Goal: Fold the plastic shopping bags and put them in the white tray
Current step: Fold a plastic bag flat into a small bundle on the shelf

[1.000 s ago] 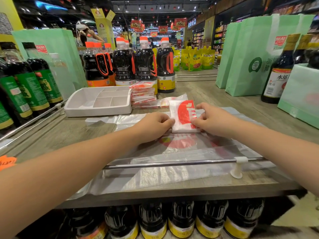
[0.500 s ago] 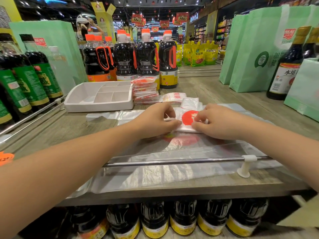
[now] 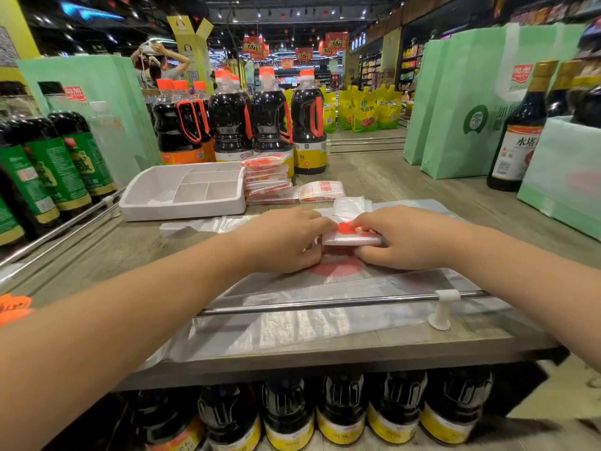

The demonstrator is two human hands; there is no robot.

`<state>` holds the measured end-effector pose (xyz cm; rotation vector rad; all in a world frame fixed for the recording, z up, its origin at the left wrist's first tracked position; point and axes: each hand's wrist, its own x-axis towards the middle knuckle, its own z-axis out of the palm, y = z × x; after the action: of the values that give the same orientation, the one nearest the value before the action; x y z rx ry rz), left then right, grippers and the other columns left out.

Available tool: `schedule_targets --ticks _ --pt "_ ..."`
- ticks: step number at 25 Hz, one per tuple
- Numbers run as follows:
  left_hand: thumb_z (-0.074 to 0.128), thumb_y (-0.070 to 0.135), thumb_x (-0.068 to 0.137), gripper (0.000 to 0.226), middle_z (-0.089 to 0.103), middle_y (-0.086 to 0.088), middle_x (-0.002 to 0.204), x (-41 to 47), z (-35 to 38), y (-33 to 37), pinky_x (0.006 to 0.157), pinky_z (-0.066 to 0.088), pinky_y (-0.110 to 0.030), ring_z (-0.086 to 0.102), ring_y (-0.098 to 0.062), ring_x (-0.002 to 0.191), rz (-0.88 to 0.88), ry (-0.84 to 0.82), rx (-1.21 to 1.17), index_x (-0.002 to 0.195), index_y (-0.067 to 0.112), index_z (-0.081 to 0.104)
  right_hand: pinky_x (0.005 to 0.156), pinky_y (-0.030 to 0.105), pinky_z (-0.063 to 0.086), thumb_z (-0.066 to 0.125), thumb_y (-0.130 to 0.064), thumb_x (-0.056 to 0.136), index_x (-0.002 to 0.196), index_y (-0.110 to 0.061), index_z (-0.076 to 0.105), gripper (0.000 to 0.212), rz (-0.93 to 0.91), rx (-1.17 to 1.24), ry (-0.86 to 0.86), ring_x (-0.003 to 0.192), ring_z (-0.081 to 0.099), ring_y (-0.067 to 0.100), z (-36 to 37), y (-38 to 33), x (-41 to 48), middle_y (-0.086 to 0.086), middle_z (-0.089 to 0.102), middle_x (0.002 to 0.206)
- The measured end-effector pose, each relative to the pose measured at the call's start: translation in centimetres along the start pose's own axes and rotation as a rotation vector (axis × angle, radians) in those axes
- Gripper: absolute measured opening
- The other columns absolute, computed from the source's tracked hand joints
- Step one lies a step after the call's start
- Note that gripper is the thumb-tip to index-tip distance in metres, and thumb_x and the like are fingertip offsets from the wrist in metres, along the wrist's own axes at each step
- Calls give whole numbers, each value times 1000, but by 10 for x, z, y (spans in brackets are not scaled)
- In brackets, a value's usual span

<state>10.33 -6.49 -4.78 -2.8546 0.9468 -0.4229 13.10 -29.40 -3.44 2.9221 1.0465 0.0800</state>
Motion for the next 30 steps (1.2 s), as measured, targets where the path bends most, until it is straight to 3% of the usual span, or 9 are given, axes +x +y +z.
schedule_targets --ticks 3,7,11,13,17,20,23,26,30 --pt "54 33 97 38 56 4 125 -1 6 -1 83 49 -30 59 -16 105 -104 103 -125 134 27 58 82 38 50 55 -40 93 118 -35 64 27 -36 29 48 96 61 19 1 3 -2 -7 66 100" --pt "52 30 100 43 46 6 149 -5 16 -12 109 37 -27 48 -12 131 -152 -3 -325 143 30 52 77 41 55 53 -53 90 103 -48 71 23 -32 235 99 83 65 12 -1 6 -7 -13 71 92" --pt "55 37 100 47 52 12 145 -10 15 -16 107 33 -18 48 -7 129 -127 -25 -345 146 30 49 75 43 56 59 -53 87 84 -64 65 13 -70 347 106 80 67 14 -4 6 -11 -16 72 88" --pt "61 44 95 52 58 13 138 -13 14 -19 103 39 -21 52 -7 121 -150 -16 -399 145 33 50 76 43 55 60 -52 88 88 -54 71 11 -63 347 118 80 67 12 -3 6 -10 -15 72 86" --pt "64 38 94 40 68 8 125 -10 17 -13 95 46 -29 60 -10 108 -47 83 -414 133 29 64 79 40 55 49 -70 82 100 -47 74 39 -120 314 133 88 67 8 -1 7 -8 -23 72 97" --pt "58 22 100 34 68 0 127 -7 21 -10 101 41 -21 58 -14 114 31 134 -348 133 20 64 94 33 51 58 -54 91 115 -50 69 27 -186 248 106 107 60 0 3 10 -5 -28 64 116" --pt "52 19 102 39 60 -1 138 -5 25 -11 104 33 -17 52 -18 124 38 95 -264 141 22 56 101 29 44 57 -33 98 127 -44 65 32 -184 167 70 117 55 2 4 15 -4 -22 60 129" --pt "53 17 102 39 60 -2 136 -4 26 -10 102 32 -11 53 -16 122 47 113 -292 141 20 57 99 27 45 59 -24 97 125 -43 67 34 -179 147 67 114 56 2 5 16 -1 -23 63 126" --pt "57 18 99 34 63 1 126 -4 26 -5 97 38 -9 59 -10 111 15 162 -401 132 22 65 86 37 53 66 -31 89 109 -48 72 27 -52 149 92 98 63 8 7 19 2 -22 71 106"
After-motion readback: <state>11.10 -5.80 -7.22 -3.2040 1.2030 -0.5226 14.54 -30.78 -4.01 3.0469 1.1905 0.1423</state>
